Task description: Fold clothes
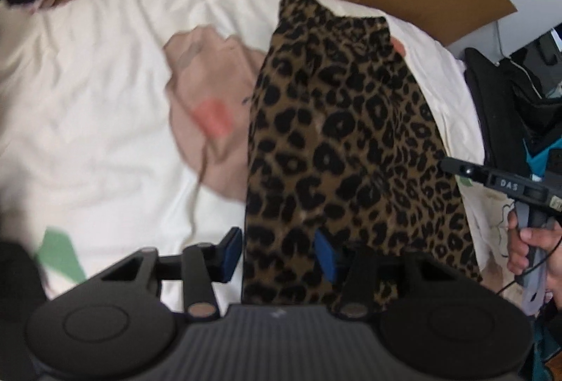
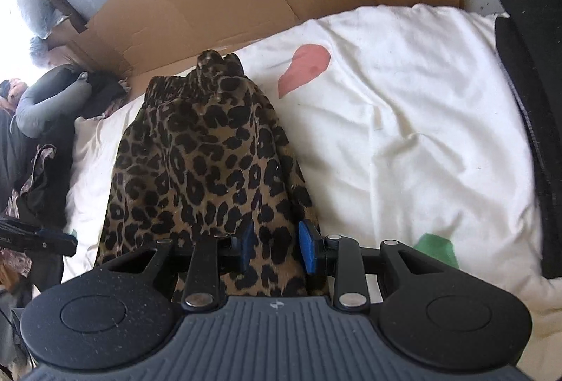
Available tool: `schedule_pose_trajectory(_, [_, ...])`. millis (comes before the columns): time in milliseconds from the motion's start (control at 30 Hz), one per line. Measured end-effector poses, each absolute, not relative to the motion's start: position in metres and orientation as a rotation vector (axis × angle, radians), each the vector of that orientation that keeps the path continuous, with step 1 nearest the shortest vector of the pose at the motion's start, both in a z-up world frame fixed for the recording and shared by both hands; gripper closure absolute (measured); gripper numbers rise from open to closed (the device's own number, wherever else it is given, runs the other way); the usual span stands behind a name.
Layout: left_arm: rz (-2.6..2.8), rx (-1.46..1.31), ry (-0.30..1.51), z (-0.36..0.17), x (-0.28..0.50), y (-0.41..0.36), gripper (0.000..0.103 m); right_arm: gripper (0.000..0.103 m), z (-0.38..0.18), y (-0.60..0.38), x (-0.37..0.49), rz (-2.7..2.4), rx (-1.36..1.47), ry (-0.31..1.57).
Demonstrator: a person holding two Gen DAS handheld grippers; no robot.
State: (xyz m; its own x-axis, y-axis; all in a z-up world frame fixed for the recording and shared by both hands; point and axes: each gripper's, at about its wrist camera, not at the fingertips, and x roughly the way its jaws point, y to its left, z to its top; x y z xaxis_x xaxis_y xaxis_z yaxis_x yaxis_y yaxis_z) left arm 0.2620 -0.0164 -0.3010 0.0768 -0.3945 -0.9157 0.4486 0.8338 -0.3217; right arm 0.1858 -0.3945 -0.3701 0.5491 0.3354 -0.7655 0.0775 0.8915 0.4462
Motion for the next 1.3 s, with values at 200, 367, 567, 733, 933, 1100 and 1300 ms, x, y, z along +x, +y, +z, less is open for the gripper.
schedule_pose_trajectory(200, [-0.679, 0.04, 1.308, -0.303, 0.277, -0.04, 0.078, 0.101, -0.379, -0.395, 0.195, 0.162, 0.456, 1.026])
schedule_pose_trajectory(367, [-0.699, 0.073, 1.291, -0.315, 0.284, -0.059, 0.087, 0.103, -0.379, -0.399, 0.192, 0.142, 0.437, 1.021])
schedule_pose_trajectory(567, [-0.617, 0.078, 1.343, -0.348, 0.296, -0.065, 0.088, 0.103, -0.383, -0.399, 0.193, 0.101, 0.42, 1.029])
schedule_pose_trajectory(733, [-0.594, 0.074, 1.333, -0.347, 0.293, -0.064, 0.088, 0.103, -0.38, -0.396, 0.194, 0.092, 0.377, 1.024])
schedule_pose_trajectory(933, [-0.624, 0.093, 1.242, -0.315, 0.296, -0.076, 0.088, 0.103, -0.37, -0.404, 0.191, 0.077, 0.433, 1.014])
schedule_pose_trajectory(1100, [-0.649, 0.135, 1.195, -0.314, 0.311, -0.094, 0.087, 0.103, -0.382, -0.401, 0.193, 0.063, 0.43, 1.03])
schedule_pose_trajectory(1300, [-0.604, 0.201, 1.229, -0.352, 0.327, -0.107, 0.089, 0.101, -0.374, -0.408, 0.189, 0.052, 0.495, 1.004])
